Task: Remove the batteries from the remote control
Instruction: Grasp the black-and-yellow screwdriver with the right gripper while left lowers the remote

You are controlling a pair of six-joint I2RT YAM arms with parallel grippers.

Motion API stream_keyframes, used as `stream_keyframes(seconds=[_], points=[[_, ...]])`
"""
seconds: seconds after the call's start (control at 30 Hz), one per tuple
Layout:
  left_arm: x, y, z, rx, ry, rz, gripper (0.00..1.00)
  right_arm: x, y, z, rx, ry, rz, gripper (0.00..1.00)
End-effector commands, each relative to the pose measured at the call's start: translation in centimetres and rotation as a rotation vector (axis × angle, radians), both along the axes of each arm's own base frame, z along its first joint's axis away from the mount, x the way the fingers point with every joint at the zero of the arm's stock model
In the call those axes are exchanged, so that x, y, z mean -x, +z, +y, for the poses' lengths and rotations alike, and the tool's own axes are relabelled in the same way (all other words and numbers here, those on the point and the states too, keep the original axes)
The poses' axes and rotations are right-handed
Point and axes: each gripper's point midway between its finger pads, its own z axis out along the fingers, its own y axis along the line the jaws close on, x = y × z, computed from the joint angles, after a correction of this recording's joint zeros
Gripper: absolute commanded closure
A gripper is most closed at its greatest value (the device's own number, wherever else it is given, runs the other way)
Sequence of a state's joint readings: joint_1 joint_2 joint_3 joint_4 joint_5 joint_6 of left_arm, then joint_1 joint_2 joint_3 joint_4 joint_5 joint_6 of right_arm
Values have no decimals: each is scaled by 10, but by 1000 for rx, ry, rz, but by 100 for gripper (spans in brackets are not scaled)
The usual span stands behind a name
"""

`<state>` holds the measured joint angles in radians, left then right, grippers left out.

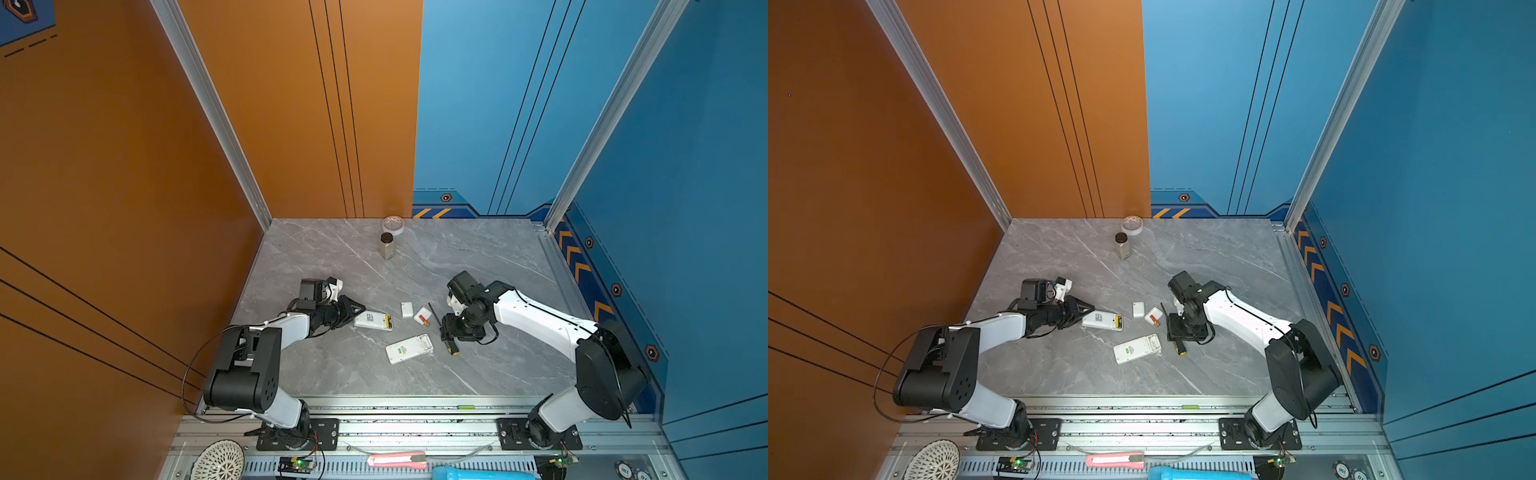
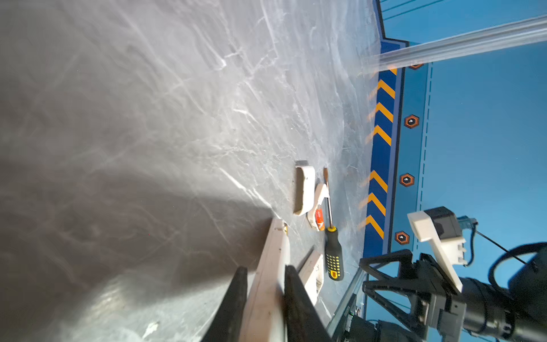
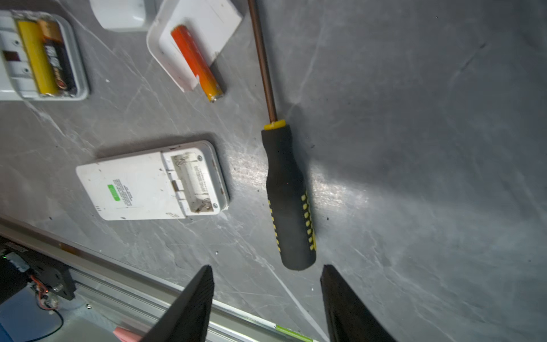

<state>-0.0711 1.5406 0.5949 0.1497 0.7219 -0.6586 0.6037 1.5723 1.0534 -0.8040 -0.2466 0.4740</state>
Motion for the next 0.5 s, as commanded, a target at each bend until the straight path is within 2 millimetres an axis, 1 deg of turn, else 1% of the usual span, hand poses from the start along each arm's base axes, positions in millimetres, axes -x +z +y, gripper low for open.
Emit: stream_keyframes(seconds=[0.0, 0.03, 0.07, 0.17, 0.27, 0.33, 0.4, 0.43, 0.47], points=[[13, -29, 9, -79, 34, 69, 70, 9, -16, -10, 90, 73, 29, 42], [15, -32, 10, -85, 39, 78, 69, 8, -18, -10, 99, 82, 29, 42], [16, -34, 12, -92, 44, 82, 65, 7, -21, -11, 110, 87, 29, 43], [19, -41, 18, -122, 72, 112, 45, 5, -28, -10, 126, 103, 43, 46], [22, -44, 33, -203, 125, 146, 24, 3, -31, -10, 143, 120, 47, 49], [26, -42, 54, -310, 186, 195, 19, 5, -32, -10, 158, 145, 50, 50], [31, -30, 77, -416, 264, 239, 16, 6, -34, -13, 196, 165, 48, 54], [37, -21, 91, -483, 309, 262, 15, 5, -34, -15, 209, 165, 42, 58], [36, -6, 101, -527, 348, 252, 7, 4, -33, -16, 218, 165, 31, 65]])
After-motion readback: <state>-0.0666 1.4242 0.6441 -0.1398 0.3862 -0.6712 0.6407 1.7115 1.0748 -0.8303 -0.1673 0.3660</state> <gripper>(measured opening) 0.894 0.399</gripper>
